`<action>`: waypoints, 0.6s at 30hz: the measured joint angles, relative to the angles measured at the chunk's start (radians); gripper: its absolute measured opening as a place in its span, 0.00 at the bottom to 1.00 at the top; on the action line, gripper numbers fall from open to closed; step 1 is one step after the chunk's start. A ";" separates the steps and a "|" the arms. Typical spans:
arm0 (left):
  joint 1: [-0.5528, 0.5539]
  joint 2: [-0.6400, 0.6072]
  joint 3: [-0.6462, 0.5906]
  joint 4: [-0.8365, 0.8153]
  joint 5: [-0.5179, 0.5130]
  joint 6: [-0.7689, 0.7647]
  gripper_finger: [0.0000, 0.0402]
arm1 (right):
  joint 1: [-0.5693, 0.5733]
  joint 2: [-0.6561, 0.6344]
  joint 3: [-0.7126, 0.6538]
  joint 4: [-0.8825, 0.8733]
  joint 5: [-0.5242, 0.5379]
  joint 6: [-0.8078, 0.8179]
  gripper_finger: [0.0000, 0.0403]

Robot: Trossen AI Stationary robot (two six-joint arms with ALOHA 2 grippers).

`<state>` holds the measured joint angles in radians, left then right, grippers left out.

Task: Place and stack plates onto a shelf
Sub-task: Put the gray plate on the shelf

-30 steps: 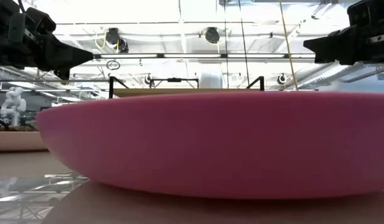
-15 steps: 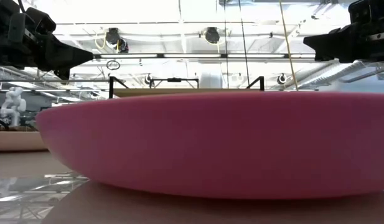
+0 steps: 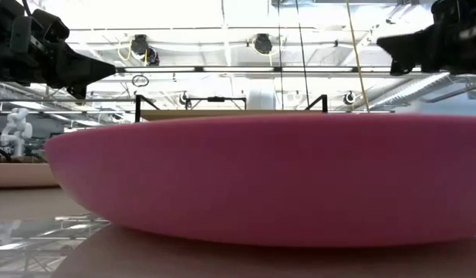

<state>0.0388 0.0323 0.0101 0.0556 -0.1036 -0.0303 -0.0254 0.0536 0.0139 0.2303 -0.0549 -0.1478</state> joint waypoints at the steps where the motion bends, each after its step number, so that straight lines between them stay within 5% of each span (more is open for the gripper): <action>1: 0.000 0.000 0.000 0.000 0.000 0.000 0.06 | 0.000 0.000 0.000 0.026 0.001 0.029 0.00; 18: 0.000 0.000 0.000 0.000 0.000 0.000 0.06 | 0.000 0.000 0.009 0.322 0.135 0.072 0.00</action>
<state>0.0387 0.0322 0.0101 0.0559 -0.1038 -0.0303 -0.0257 0.0532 0.0228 0.5522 0.0803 -0.0760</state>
